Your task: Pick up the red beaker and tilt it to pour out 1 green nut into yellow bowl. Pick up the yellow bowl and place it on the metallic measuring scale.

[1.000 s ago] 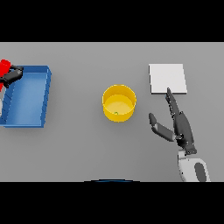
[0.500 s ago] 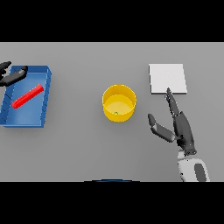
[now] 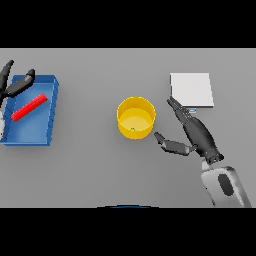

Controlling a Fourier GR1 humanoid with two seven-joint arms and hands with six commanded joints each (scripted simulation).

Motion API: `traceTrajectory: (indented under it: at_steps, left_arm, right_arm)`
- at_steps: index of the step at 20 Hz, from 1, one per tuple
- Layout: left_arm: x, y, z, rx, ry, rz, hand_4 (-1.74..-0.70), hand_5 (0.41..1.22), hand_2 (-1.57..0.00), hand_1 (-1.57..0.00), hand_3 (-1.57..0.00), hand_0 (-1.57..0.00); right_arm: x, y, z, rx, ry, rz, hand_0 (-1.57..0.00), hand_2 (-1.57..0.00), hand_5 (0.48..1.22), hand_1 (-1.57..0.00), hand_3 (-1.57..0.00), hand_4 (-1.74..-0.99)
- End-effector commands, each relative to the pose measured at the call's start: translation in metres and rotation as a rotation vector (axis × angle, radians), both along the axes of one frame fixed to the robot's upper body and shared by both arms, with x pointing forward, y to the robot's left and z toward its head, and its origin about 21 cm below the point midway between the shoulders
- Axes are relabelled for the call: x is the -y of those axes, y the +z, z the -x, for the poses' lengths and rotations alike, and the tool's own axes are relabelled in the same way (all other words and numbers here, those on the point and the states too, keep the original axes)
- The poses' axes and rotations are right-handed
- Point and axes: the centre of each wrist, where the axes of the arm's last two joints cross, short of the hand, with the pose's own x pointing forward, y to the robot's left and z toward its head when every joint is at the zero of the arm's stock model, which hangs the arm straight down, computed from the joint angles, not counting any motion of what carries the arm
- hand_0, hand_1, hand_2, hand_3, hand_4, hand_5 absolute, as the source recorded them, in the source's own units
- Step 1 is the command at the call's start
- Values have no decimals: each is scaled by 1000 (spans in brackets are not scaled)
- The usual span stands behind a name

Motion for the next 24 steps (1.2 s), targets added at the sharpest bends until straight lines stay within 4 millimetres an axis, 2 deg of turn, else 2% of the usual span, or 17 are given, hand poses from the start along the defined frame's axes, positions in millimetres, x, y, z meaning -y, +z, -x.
traceTrajectory:
  at_steps: [1, 5, 10, 17, 19, 24]
  left_arm:
    - [1, -1, 3, -6, -4, 6, -800, 673, -11, -11, -11, -13]
    - [4, -4, 4, -19, 2, 21, -809, 688, -4, -4, -4, -5]
    - [-2, -5, 2, -18, 1, 13, -808, 689, -1, -1, -1, -1]
    - [-3, 0, 6, -13, -13, 17, -808, 695, 1, 1, 1, 1]
    - [-5, 3, 6, -26, -1, 11, -808, 696, 1, 1, 1, 1]
    - [-8, -1, 4, -28, -5, 6, -801, 703, 1, 1, 1, 1]
  right_arm:
    - [-1, 4, -5, -2, 27, 72, 1, 1, 637, 1, 1, -1128]
    - [-11, 22, -28, 82, 200, 366, 1, 1, 630, 1, 1, -1150]
    - [-32, 32, -50, 131, 400, 597, 1, 1, 641, 1, 1, -1164]
    - [-57, 22, -78, 80, 558, 764, 1, 1, 646, 1, 1, -1155]
    - [-68, 27, -79, 67, 619, 802, 1, 1, 658, 1, 1, -1161]
    - [-84, 19, -91, 7, 651, 920, 1, 1, 674, 1, 1, -1174]
